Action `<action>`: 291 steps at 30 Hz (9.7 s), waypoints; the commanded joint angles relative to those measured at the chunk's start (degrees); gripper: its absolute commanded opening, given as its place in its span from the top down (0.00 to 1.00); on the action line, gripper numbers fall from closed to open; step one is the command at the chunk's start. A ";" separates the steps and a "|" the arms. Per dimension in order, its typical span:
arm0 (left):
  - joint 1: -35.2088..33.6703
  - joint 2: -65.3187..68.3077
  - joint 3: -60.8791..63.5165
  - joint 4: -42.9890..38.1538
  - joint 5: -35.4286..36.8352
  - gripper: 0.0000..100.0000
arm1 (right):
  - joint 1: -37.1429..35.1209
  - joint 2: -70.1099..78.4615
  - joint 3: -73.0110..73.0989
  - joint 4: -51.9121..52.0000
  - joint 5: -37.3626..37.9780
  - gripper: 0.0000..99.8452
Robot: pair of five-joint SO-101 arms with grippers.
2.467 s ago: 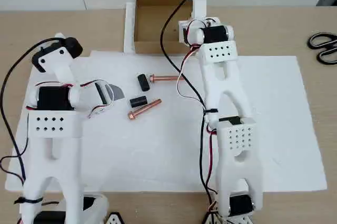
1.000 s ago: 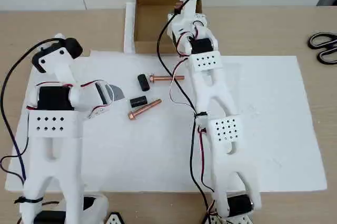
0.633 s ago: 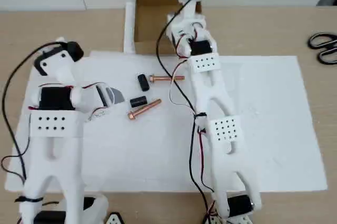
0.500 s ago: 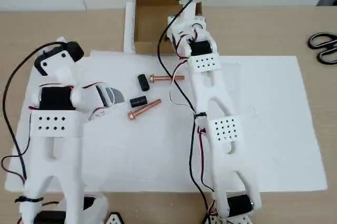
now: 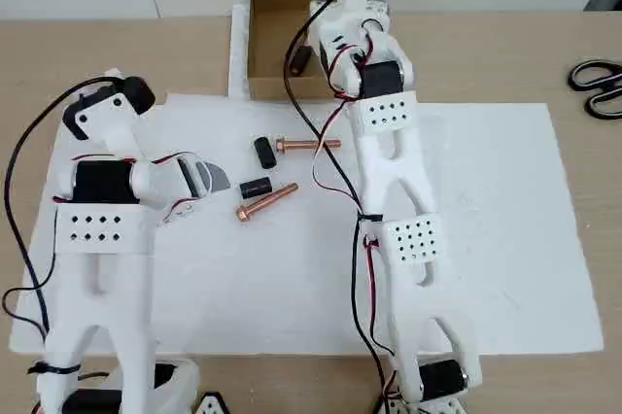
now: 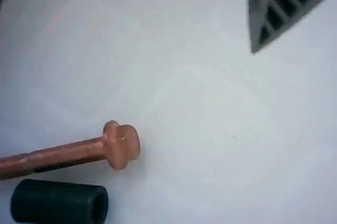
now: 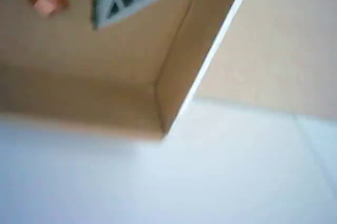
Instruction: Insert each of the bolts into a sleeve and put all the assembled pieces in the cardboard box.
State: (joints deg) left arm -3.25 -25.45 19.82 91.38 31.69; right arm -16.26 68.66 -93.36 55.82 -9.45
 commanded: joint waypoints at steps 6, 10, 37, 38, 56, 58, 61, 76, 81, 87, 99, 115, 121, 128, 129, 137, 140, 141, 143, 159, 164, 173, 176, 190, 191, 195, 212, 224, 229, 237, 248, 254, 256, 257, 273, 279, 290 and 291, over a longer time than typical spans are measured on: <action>0.00 -0.53 -0.48 -1.14 -0.09 0.70 | -1.98 -19.30 -2.99 24.75 -0.09 0.70; 0.00 -0.53 -0.57 -1.14 -0.09 0.70 | -4.79 -26.15 -2.99 34.68 0.09 0.70; 5.71 -0.53 -0.31 -1.58 0.26 0.70 | -11.38 -78.73 75.87 43.21 2.02 0.70; 5.71 -0.53 -0.31 -1.58 0.26 0.70 | -10.95 -79.16 77.98 42.95 1.93 0.70; -3.60 -0.53 14.46 -19.96 11.16 0.70 | -14.02 -60.53 87.91 22.29 23.91 0.70; -0.18 -0.53 16.13 -22.95 11.16 0.70 | -13.67 -60.18 86.59 22.11 23.91 0.70; 5.45 -0.53 16.04 -26.02 10.73 0.70 | -11.56 -60.53 84.92 22.20 23.91 0.70; -17.76 -0.35 17.45 -26.20 20.48 0.70 | -21.49 -58.24 80.79 14.46 18.29 0.70; -24.09 -0.53 19.74 -26.29 22.15 0.70 | -25.36 -51.38 80.70 11.82 18.37 0.70; -30.59 -0.35 20.00 -26.02 22.15 0.70 | -26.59 -46.73 79.03 10.68 18.46 0.70; -30.68 -0.26 20.09 -25.93 22.15 0.70 | -27.47 -38.73 71.74 10.59 20.04 0.70; -30.68 -0.53 21.05 -26.02 22.15 0.70 | -24.57 -32.92 65.93 10.68 14.24 0.76; -30.68 -0.53 21.05 -26.02 22.15 0.70 | -24.04 -33.10 65.93 11.91 13.98 0.77; -30.68 -0.53 21.05 -26.02 22.15 0.70 | -24.04 -32.75 59.69 17.63 11.52 0.77; -30.68 -0.53 21.05 -26.02 22.15 0.70 | -24.04 -32.75 58.90 18.33 11.52 0.77; -30.68 -0.53 21.14 -26.02 22.15 0.70 | -23.96 -32.57 58.37 20.88 7.65 0.77; -30.68 -0.53 21.23 -26.02 22.15 0.70 | -23.96 -32.57 58.37 20.97 5.36 0.77; -30.68 -0.53 21.23 -26.02 22.15 0.70 | -23.96 -32.57 58.37 20.97 4.40 0.77; -30.68 -0.53 21.23 -26.02 22.15 0.70 | -23.96 -32.57 58.46 21.05 2.55 0.77; -30.59 -0.53 21.23 -26.11 22.15 0.70 | -24.40 -27.82 58.11 23.25 -0.79 0.77; -30.59 -0.53 21.23 -26.11 22.15 0.70 | -24.40 -27.82 58.11 22.02 -0.53 0.77; -30.59 -0.35 21.23 -26.11 22.15 0.70 | -24.40 -27.82 58.11 21.49 -0.44 0.78; -30.59 -0.35 21.23 -26.11 22.07 0.70 | -24.31 -27.91 58.11 21.49 -0.44 0.85; -30.59 -0.26 21.23 -26.02 22.07 0.70 | -23.96 -32.13 58.11 22.99 -0.44 0.90; -30.59 -0.26 21.23 -26.02 22.07 0.70 | -23.87 -33.36 58.11 23.08 -0.44 0.90; -30.59 -0.26 21.32 -26.02 22.07 0.70 | -22.46 -37.49 58.11 24.48 -0.35 0.90; -30.51 -0.18 21.32 -26.20 22.07 0.70 | -11.82 -40.13 61.36 34.07 0.26 0.89; -28.40 -0.18 21.32 -26.20 22.07 0.70 | -6.55 -33.36 63.12 33.71 0.44 0.82; -28.31 -0.18 21.32 -26.20 22.07 0.70 | -6.64 -33.27 63.12 33.89 0.70 0.82; -28.31 -0.26 20.97 -26.29 21.98 0.70 | -6.81 -33.36 62.51 39.78 3.87 0.72; -28.40 -0.53 21.14 -26.29 21.98 0.70 | -5.93 -39.96 62.59 43.03 16.18 0.74; -28.40 -0.53 21.14 -26.29 21.98 0.70 | -5.67 -47.16 63.47 43.82 28.75 0.74; -28.40 -0.53 21.14 -26.29 21.98 0.70 | -5.76 -47.16 64.70 43.82 32.79 0.74; -28.40 -0.53 21.14 -26.29 21.98 0.70 | -5.76 -47.16 65.85 43.74 35.08 0.74; -28.40 -0.53 21.14 -26.29 21.98 0.70 | -6.37 -38.55 70.15 43.30 55.47 0.74; -28.40 -0.53 21.14 -26.20 21.98 0.70 | -6.73 -35.65 69.36 42.77 58.64 0.74; -28.40 -0.53 21.23 -26.20 21.98 0.70 | -7.69 -32.66 66.55 42.42 61.45 0.74; -28.40 -0.53 21.23 -26.20 21.98 0.70 | -7.69 -32.66 66.55 41.80 61.45 0.74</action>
State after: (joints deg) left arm -31.82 -25.36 41.27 65.10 53.49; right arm -22.95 36.40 -24.88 98.37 51.30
